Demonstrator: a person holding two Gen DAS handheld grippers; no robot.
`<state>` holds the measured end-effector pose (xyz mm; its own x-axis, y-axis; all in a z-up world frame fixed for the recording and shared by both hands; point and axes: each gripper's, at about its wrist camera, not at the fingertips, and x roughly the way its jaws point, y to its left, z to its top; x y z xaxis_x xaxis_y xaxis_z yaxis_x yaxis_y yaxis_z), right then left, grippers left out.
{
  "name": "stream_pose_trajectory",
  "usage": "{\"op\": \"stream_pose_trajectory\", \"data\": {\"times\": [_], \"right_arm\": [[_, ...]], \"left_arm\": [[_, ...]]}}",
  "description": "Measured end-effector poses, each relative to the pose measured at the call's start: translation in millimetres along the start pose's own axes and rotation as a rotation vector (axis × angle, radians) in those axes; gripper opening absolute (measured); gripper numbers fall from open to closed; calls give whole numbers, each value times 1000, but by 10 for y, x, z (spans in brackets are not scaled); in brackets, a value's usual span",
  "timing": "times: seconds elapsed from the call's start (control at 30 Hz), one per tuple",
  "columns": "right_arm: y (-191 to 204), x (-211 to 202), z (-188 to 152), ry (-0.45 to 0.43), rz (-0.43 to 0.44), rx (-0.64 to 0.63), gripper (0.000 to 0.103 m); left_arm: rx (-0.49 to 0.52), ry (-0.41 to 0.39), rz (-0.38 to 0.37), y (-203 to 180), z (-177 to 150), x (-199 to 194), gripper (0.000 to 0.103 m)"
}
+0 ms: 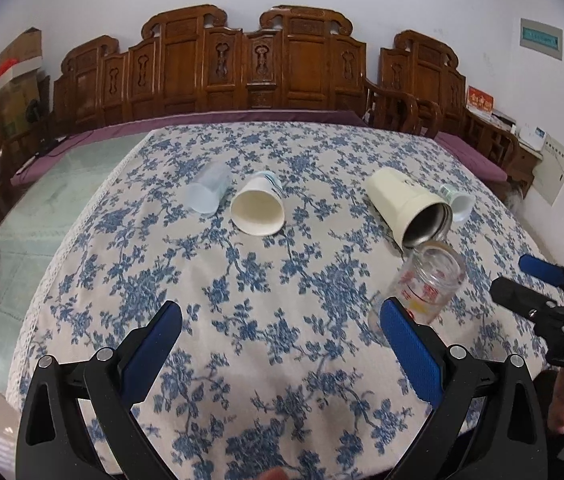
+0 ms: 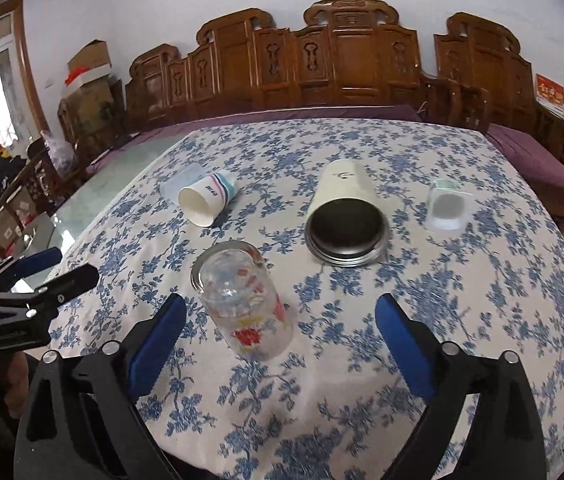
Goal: Flip cup upside down
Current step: 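Open the right gripper and withdraw from the upside-down glass cup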
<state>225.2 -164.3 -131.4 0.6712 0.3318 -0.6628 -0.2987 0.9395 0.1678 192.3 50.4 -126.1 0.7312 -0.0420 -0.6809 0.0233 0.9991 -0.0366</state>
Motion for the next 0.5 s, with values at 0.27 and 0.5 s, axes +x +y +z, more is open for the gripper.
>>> {"op": "stream_pose_trajectory", "data": {"times": [0.27, 0.5], "right_arm": [[-43, -363, -69, -39, -20, 22, 100], [-57, -672, -151, -87, -49, 26, 100]], "left_arm": [[16, 9, -14, -149, -100, -239, 96], [14, -22, 0, -272, -187, -542, 96]]}}
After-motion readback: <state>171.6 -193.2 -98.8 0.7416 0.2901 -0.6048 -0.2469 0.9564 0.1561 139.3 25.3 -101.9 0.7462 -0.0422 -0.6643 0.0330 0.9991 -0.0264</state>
